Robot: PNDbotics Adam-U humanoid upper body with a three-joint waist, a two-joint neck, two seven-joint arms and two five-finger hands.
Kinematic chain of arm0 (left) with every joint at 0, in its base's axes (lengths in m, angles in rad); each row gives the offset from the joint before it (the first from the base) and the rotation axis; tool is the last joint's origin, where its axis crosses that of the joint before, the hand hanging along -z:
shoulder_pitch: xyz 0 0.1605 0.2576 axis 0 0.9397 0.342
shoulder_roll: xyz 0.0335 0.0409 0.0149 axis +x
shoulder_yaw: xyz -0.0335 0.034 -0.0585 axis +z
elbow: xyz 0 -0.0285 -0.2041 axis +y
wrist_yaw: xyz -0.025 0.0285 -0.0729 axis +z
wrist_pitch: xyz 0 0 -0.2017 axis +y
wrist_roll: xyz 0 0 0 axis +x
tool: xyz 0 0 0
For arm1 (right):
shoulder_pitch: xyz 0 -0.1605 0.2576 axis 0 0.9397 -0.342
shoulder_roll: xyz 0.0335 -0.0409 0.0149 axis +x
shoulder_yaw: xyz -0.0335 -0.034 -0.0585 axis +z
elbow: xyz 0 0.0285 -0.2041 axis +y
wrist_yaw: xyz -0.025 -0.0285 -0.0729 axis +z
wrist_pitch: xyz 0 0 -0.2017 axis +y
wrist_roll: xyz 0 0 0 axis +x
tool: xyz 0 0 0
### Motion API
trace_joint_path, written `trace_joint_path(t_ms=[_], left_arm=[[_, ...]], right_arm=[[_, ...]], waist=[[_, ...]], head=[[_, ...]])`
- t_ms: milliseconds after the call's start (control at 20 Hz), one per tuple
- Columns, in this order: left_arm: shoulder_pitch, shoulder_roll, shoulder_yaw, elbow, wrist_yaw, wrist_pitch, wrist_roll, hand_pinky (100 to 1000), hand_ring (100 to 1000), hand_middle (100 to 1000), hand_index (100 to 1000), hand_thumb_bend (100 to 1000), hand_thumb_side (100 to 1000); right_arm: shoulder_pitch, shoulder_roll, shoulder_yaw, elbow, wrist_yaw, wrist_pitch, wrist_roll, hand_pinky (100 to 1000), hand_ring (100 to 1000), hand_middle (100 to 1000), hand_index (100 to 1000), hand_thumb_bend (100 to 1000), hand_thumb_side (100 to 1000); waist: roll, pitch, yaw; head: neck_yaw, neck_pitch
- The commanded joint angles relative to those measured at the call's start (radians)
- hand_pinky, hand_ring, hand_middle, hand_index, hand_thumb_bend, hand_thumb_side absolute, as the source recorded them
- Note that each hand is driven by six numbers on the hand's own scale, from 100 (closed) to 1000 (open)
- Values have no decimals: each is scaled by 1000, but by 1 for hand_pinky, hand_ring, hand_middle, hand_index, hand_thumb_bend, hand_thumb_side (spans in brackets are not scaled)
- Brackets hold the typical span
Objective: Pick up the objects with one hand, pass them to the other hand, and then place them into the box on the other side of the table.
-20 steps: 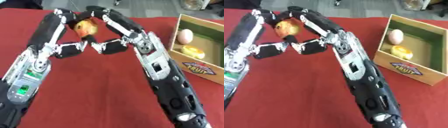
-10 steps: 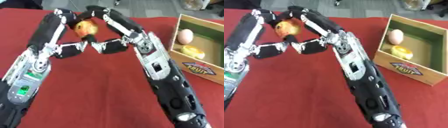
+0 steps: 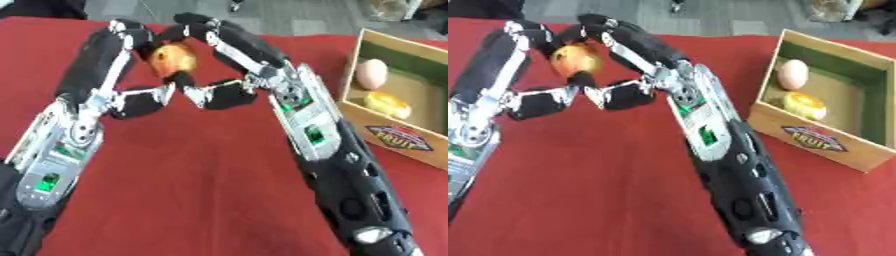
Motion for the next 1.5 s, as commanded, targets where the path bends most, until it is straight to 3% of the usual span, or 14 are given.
trace_joint_path(t_ms=[50, 450, 1000, 1500], left_arm=[[-18, 2, 19, -45, -11, -4, 14, 663, 501, 432, 463, 235, 100], [-15, -1, 23, -49, -18, -4, 27, 662, 501, 432, 464, 234, 100], [-6, -5, 30, -46, -24, 21, 70, 657, 498, 433, 489, 223, 100], [-4, -12, 28, -45, -18, 43, 120, 654, 498, 434, 499, 273, 108]], right_arm=[[-9, -3, -4, -2, 17, 2, 4, 939, 1000, 523, 678, 100, 154], [-9, 0, -1, -3, -23, 17, -16, 890, 950, 422, 564, 100, 100], [-8, -4, 1, -19, -80, 33, -31, 868, 914, 400, 542, 100, 100], [-12, -2, 4, -23, -98, 33, -26, 858, 898, 384, 516, 100, 100]], waist=[[-2, -26, 1], [-1, -25, 0], [-1, -25, -2], [-2, -24, -2]], head=[[4, -13], [4, -8], [5, -10], [8, -5]])
